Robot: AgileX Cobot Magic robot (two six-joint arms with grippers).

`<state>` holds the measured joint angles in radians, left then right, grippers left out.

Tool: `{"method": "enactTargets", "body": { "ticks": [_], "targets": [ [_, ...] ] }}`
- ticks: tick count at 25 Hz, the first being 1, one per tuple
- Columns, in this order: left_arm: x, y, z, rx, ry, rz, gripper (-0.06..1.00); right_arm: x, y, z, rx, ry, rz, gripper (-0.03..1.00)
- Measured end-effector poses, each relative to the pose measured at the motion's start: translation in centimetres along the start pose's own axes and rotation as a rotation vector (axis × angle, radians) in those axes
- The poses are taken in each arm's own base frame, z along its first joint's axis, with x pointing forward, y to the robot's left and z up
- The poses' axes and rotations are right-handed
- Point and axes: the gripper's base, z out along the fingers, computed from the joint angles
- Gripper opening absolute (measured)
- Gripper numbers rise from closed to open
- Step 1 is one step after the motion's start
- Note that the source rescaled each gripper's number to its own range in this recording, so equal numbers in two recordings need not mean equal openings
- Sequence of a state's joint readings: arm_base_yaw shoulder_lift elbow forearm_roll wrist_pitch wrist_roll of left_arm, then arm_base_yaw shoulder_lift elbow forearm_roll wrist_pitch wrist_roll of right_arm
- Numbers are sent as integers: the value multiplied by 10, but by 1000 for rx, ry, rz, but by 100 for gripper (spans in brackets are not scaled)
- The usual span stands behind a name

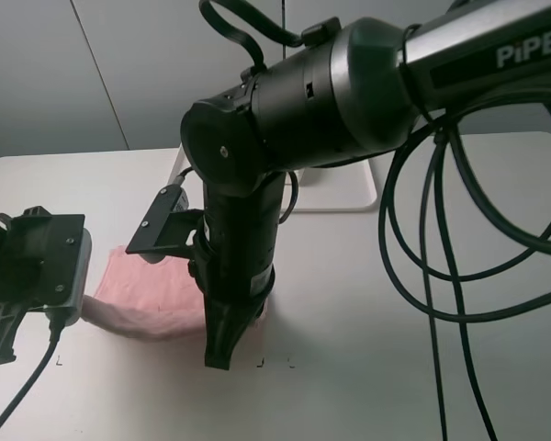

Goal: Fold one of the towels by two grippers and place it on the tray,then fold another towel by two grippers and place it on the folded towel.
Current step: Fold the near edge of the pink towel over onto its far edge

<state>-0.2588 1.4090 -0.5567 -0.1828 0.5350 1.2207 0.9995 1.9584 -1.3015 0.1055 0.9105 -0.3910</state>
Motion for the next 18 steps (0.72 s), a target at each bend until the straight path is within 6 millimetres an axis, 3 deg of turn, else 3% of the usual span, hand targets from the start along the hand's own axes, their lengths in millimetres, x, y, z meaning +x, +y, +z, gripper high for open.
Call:
{"method": "enactTargets", "body": {
  "ticks": [7, 16, 18],
  "targets": [
    [-2, 6, 0, -65, -38, -335, 2, 16, -51, -5, 32, -47, 334, 1],
    [-3, 9, 0, -87, -58, -481, 2, 13, -67, -5, 78, -145, 406, 1],
    [-4, 11, -1, -103, -71, -519, 8, 11, -70, -1, 94, -166, 423, 7]
  ]
}}
